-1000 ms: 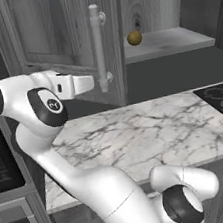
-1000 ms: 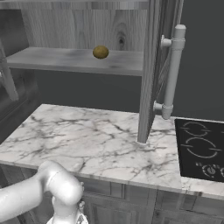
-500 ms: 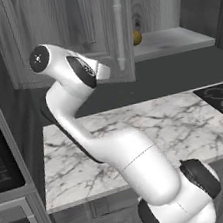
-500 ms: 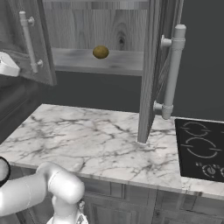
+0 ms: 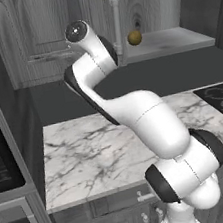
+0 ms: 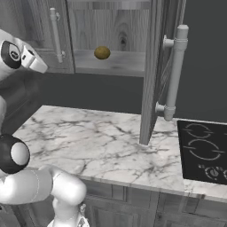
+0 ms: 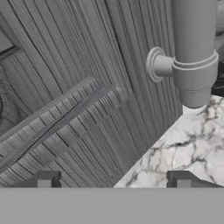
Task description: Pick the potato from the counter and place it in the cabinet. Then close the cabinet.
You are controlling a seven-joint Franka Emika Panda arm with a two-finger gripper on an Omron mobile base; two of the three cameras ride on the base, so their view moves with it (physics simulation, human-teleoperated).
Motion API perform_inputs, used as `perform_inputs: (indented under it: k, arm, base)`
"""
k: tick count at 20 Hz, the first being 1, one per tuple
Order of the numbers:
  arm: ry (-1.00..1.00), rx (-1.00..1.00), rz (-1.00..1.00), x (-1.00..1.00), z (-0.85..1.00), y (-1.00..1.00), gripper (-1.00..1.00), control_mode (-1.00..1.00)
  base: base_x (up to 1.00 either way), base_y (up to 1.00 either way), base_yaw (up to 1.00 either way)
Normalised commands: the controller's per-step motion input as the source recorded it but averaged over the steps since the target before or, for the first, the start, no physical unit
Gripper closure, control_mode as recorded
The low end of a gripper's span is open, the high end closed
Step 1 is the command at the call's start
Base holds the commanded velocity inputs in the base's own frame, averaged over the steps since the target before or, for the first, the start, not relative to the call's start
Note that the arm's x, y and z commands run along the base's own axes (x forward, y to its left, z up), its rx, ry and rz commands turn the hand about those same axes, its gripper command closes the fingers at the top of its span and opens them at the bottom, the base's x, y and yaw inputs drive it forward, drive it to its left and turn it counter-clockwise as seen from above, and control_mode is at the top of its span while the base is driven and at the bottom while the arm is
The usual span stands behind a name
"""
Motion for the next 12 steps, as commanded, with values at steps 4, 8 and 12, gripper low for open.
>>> perform_inputs:
  k: [4, 8, 12]
  arm:
    - [-0.15, 0.16, 0.08, 0.74, -0.01, -0.96, -1.00, -1.00]
    - [-0.20, 0.04, 0.08, 0.60, -0.29, -0.69, -1.00, -1.00]
    - [-0.15, 0.03, 0.09, 0.29, -0.44, -0.66, -1.00, -1.00]
  base:
    - [0.00, 0.00, 0.00]
    - [0.00, 0.00, 0.00]
    - [0.00, 0.00, 0.00]
